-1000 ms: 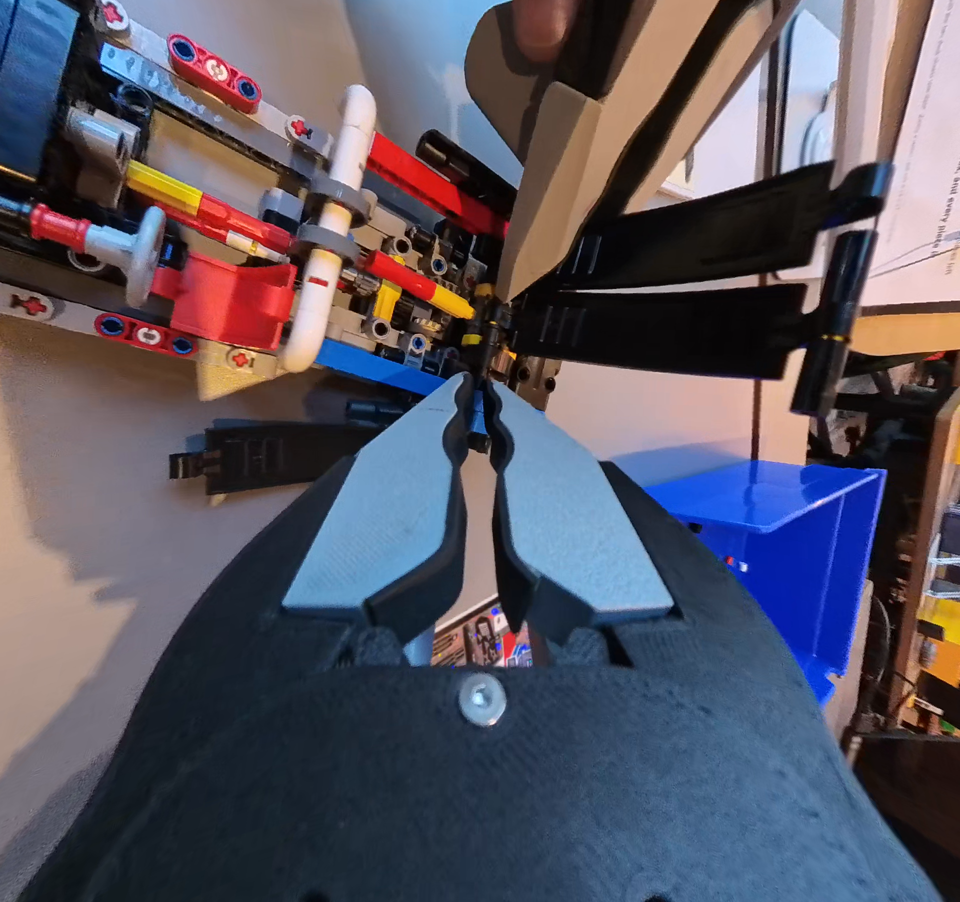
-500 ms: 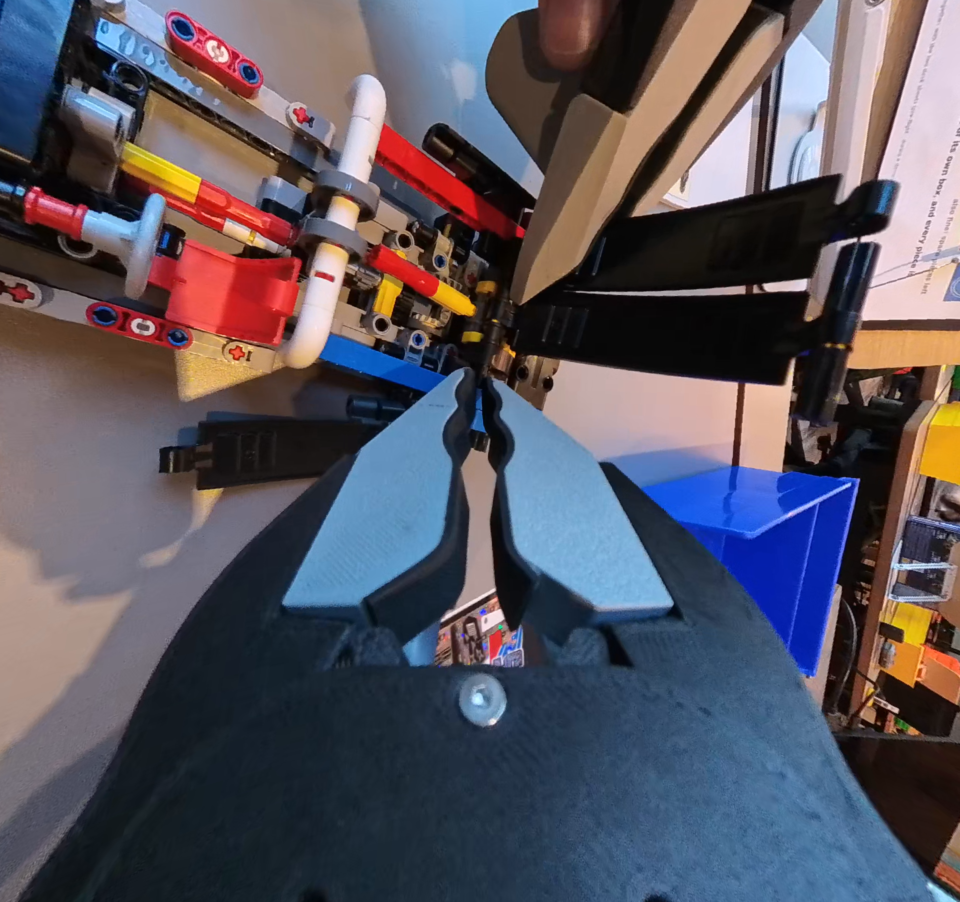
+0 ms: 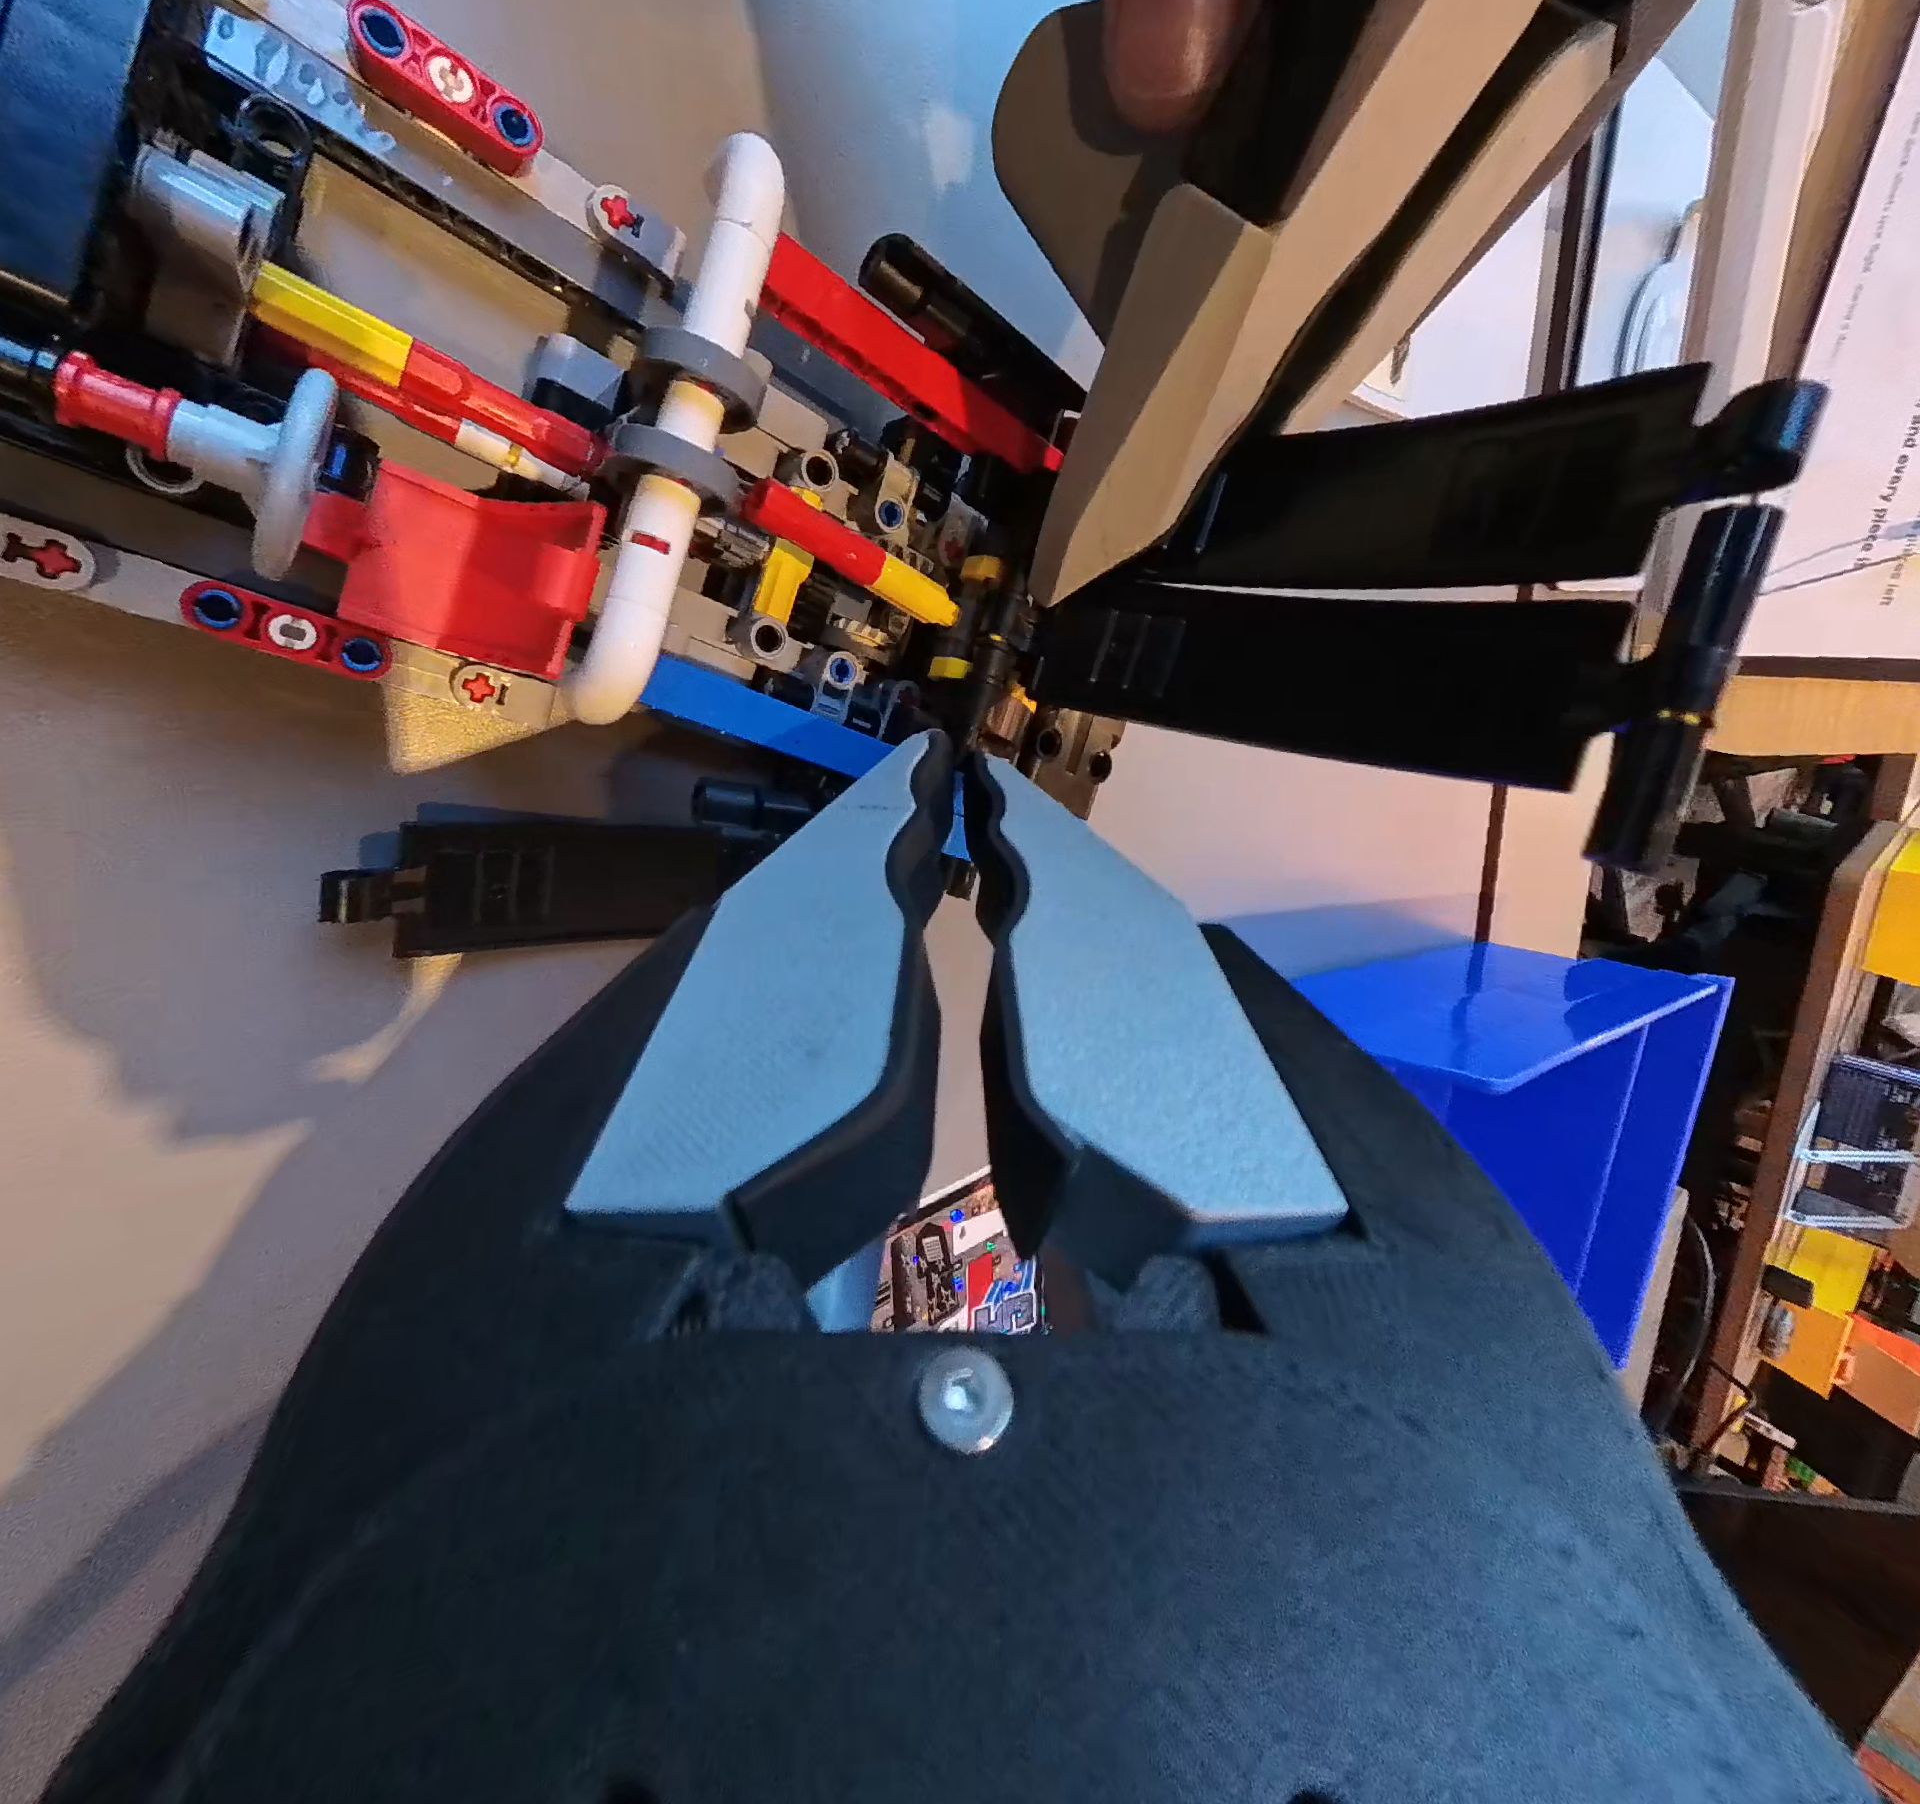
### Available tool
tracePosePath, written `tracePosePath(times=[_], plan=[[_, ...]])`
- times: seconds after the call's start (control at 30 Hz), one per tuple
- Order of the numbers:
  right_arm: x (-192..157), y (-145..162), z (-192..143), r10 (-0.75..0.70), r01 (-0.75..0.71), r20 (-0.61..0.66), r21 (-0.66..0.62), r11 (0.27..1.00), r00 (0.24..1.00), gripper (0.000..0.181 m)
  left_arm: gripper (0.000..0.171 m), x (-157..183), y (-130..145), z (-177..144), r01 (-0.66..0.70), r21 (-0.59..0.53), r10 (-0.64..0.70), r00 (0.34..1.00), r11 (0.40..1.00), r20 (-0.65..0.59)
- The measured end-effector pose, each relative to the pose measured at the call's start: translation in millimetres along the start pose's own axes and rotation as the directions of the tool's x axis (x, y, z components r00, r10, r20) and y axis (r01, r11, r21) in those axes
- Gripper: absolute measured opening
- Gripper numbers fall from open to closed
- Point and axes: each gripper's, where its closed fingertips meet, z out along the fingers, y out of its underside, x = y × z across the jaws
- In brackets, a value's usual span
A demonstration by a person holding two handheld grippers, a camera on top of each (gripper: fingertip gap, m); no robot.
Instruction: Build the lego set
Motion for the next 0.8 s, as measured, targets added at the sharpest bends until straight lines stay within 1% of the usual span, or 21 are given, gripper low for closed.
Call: tracePosePath(times=[0.8], plan=[[-0.2, -1.0, 0.6, 0.039, -0.040, 0.036, 0.011, 0.999, 0.999, 0.001, 0.008, -0.8, 1.0, -1.1, -0.008, -0.013, 0.008, 1.000, 1.000, 0.012]])
